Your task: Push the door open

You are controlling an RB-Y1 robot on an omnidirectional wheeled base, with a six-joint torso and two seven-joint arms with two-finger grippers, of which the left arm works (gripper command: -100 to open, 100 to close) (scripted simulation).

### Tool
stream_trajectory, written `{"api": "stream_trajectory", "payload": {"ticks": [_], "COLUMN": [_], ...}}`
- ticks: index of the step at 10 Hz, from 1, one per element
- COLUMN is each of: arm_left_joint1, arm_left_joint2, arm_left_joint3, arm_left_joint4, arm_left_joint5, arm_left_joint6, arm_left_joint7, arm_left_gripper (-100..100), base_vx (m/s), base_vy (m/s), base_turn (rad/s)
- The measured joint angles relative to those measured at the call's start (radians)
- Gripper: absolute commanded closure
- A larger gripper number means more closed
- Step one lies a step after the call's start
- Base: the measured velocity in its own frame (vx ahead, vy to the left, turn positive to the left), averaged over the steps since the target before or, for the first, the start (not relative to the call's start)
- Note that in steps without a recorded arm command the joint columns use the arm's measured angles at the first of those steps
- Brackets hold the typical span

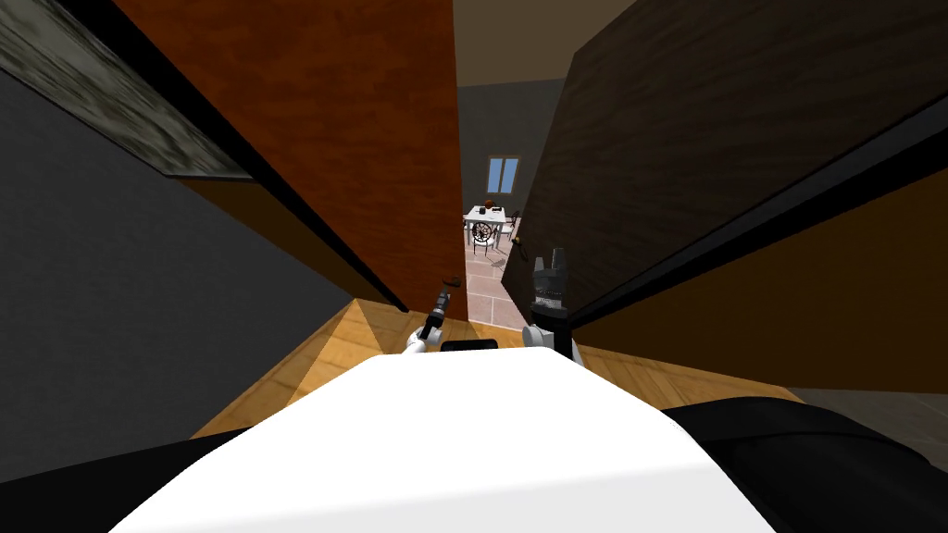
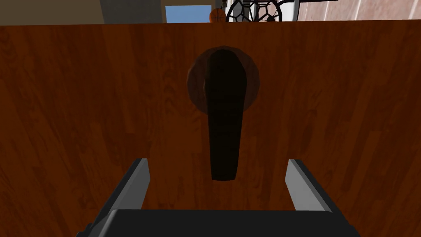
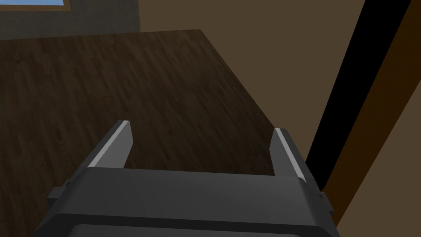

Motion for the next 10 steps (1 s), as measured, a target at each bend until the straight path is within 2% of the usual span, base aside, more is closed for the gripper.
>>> {"api": "stream_trajectory", "payload": {"ticks": [3,4,9,10], "arm_left_joint1": [0.0,0.0,-0.006,-0.006], "arm_left_joint2": [-0.008,-0.008,-0.007,-0.007], "arm_left_joint3": [0.007,0.007,0.009,0.009], "arm_left_joint4": [0.007,0.007,0.004,0.004], "arm_left_joint5": [0.002,0.002,0.003,0.003], "arm_left_joint6": [-0.006,-0.007,-0.005,-0.005], "arm_left_joint7": [-0.003,-0.003,-0.003,-0.003], "arm_left_gripper": [-100,100,100,100], "base_vx": [0.174,-0.013,-0.009,0.114], "base_vy": [-0.019,0.003,0.002,-0.04], "base_turn": [-0.022,0.005,-0.005,0.022]}}
